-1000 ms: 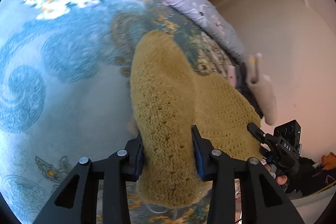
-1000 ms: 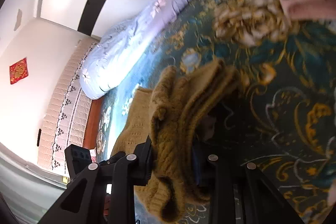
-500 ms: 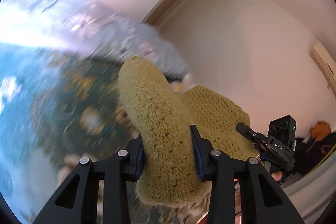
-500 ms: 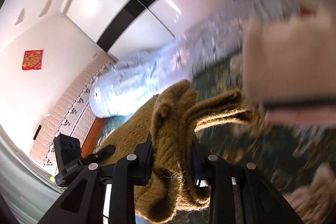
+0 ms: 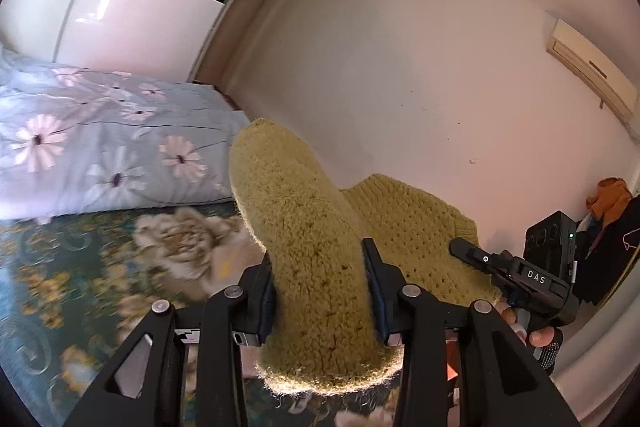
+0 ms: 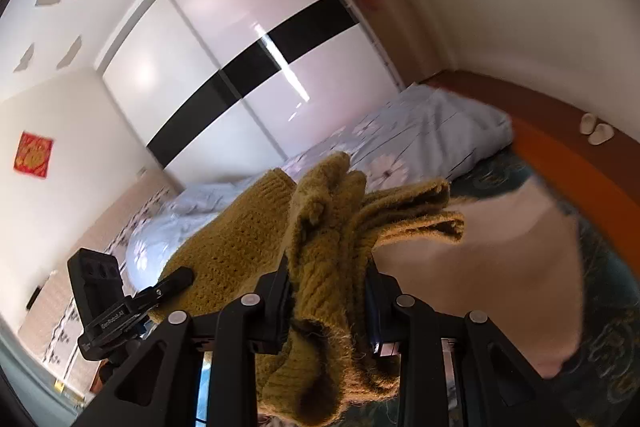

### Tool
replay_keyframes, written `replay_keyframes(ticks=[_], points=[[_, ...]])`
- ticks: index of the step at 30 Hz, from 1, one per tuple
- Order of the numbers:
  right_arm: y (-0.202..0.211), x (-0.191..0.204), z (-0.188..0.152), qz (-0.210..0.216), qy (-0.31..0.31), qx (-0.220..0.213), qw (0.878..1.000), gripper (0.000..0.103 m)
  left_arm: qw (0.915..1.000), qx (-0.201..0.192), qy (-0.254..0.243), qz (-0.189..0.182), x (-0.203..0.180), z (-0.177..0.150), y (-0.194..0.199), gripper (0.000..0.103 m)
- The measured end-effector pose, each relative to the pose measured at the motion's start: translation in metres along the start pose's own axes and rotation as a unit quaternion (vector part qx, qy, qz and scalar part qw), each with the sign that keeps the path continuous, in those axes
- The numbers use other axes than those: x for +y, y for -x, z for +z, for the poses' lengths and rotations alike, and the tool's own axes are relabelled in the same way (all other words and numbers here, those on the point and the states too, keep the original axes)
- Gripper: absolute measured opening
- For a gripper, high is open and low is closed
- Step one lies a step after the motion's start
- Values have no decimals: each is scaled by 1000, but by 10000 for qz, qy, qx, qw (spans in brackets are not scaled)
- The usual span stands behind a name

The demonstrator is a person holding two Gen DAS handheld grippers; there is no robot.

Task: Fold clothes
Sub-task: 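Lift the sweater with both grippers and carry it toward the clothes stack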

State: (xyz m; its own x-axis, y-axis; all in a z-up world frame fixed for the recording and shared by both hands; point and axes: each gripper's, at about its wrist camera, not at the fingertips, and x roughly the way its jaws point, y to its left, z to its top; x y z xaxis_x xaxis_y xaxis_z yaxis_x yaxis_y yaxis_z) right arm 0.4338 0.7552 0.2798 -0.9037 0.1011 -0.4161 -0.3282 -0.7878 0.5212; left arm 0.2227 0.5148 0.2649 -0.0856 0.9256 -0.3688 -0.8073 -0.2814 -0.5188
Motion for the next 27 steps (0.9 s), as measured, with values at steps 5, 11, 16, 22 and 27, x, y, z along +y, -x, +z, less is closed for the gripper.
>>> replay_keyframes(ticks=[5,11,16,22,27], points=[[2,-53,16,-258,-255,-211,9991,31,9997,29,-205,-113,-15,-9,-54,40],[-24,-122,-6,-303,-918,-247,9950,31,9990,309,-310,67,3,-40,-116,40],[-53,-162,-33,-366,-1221,-7,9918,31,9978,598,203,177,44,-68,-136,41],[-59,-158,-26,-318,-931,82,9951,31,9958,738,541,15,55,-80,-131,41],[-62,-171,-38,-455,-891,228,9947,31,9955,879,350,97,45,-83,-141,42]])
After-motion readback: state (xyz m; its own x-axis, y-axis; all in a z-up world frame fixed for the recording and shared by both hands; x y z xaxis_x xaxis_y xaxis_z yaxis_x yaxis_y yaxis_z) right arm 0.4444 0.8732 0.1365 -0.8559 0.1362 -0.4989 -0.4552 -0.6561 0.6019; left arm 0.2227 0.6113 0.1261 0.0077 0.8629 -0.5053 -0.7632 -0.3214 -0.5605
